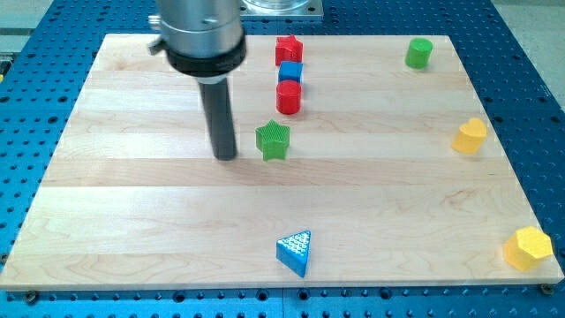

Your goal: Move the green star below the red circle

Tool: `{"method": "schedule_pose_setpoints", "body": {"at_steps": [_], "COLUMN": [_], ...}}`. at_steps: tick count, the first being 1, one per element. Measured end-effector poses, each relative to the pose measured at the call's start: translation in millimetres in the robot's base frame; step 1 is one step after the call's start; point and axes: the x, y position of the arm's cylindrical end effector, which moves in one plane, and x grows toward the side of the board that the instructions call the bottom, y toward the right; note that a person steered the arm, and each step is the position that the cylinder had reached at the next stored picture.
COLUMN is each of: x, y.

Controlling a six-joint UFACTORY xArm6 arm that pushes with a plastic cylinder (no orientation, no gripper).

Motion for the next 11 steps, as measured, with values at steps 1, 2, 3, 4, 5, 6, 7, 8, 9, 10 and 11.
{"method": "schedule_pose_setpoints", "body": {"at_steps": [1,2,3,4,5,6,7,8,9,10,11], "x": [-3,-3,9,32,34,19,-4,-11,-8,17,42], "y": [50,64,58,70,105,125,104,100,100,91,43]}}
